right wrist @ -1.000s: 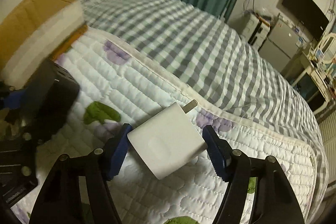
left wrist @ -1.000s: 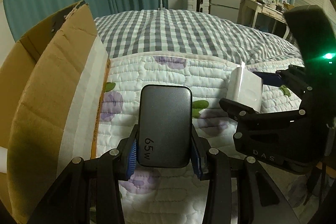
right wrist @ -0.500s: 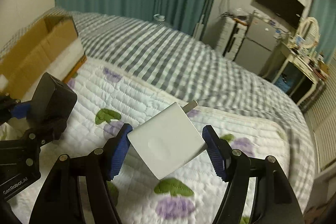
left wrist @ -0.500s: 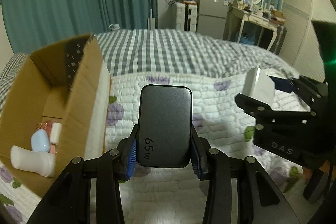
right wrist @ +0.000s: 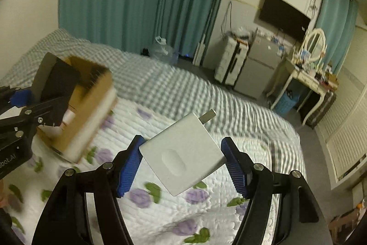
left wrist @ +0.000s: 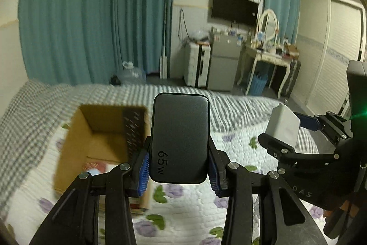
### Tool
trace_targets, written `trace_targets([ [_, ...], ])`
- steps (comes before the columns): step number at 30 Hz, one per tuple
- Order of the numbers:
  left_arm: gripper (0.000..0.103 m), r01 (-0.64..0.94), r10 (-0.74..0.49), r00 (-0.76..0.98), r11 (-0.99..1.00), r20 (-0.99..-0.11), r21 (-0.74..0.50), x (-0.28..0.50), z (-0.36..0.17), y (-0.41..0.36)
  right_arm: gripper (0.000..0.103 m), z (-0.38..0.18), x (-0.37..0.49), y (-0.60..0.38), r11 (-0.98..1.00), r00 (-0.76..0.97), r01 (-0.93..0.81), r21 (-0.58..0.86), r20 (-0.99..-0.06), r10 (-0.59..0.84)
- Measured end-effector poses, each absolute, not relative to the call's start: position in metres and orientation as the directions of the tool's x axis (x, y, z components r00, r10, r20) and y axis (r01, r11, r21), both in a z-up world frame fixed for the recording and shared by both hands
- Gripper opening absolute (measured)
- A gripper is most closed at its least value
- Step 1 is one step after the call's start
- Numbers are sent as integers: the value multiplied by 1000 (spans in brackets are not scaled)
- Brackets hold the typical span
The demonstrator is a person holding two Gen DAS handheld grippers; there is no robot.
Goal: Organize rigid objects
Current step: 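Carry the black charger and white charger over the box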
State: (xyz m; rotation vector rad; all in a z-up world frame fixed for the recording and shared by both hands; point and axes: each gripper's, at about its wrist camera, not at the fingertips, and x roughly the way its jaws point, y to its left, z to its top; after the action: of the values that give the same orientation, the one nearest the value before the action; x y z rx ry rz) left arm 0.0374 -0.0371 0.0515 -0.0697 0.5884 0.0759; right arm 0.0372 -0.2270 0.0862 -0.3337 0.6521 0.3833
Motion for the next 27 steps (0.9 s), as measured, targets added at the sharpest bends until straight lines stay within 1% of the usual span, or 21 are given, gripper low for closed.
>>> trace_targets([
  [3, 42, -106, 75, 844, 994, -531, -27, 25, 71, -15, 69, 116, 20, -202, 863, 746, -471, -185, -605, 278],
  [6, 42, -108, 91, 845, 994, -527, -1, 16, 82, 8, 69, 138, 8, -176, 851, 752, -497, -168, -573, 326],
  [9, 42, -135, 132, 849, 990, -512, 32, 7, 89, 36, 69, 150, 1, -152, 840, 745, -524, -142, -555, 370],
  [11, 42, -141, 139, 849, 989, -510, 34, 5, 90, 48, 69, 155, -3, -130, 822, 733, -553, -135, -547, 404],
  [18, 42, -146, 145, 832, 988, -536, 41, 19, 73, 88, 69, 145, 1, -64, 780, 700, -612, -132, -549, 456],
  [27, 42, -151, 121, 780, 989, -615, 3, 58, 13, 123, 69, 100, 46, -32, 786, 647, -617, -47, -599, 472],
])
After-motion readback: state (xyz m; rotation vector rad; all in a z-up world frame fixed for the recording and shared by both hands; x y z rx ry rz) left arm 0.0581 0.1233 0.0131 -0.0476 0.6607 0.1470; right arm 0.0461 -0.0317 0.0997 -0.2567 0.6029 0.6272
